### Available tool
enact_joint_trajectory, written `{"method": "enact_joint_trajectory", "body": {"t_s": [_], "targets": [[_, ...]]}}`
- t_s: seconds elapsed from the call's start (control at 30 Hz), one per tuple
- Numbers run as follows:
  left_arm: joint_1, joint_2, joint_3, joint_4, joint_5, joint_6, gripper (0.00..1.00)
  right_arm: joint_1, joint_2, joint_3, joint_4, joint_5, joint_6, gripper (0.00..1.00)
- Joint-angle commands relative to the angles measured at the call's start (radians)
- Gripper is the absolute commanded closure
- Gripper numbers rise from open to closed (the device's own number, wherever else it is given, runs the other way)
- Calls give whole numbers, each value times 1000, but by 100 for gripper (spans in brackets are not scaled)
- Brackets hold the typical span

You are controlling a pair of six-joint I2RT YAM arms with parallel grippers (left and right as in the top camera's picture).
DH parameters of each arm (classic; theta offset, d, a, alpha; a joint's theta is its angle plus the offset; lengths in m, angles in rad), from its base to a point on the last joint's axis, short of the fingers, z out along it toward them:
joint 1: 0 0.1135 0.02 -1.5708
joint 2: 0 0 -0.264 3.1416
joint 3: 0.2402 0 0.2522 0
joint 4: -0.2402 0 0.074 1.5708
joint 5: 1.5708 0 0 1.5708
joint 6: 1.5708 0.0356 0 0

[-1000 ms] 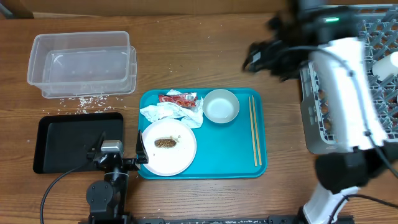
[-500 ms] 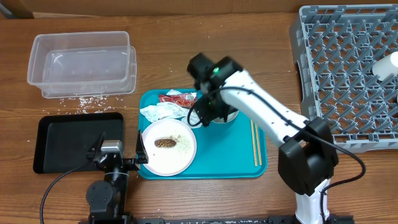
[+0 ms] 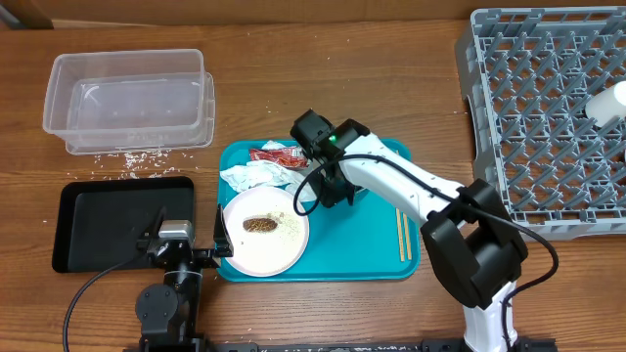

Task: Sort waste into correct bins and load items into the dishwasher
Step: 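Reach the right gripper to the white saucer and grasp it, then carry the white saucer to the dish rack and place it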

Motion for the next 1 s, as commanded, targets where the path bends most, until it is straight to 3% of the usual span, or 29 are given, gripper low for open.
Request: {"method": "enact_joint_trajectory", "body": {"t_s": [0.0,0.1,0.23,0.53,0.77,0.87,0.97], "targets": [[5,-11,-4,-2,-6,22,0,-4,1,8,-8,17,6,70],[5,-11,-4,-2,-6,22,0,-4,1,52,-63,17,10,96],[5,-11,-4,-2,-6,22,0,-6,-11,159,-147,42,24,96],[5,-10,-4,-2,-6,22,0,-85,-88,518,-402,370,198,96],[5,-10,-4,-2,-6,22,0,-465,-180,613,-424,370,348,96],[5,-10,-4,-2,-6,22,0,-689,-180,612,-423,151,295,96],[5,-10,-4,-2,-6,22,0,-897,-159,603,-408,-206,125,96]]}}
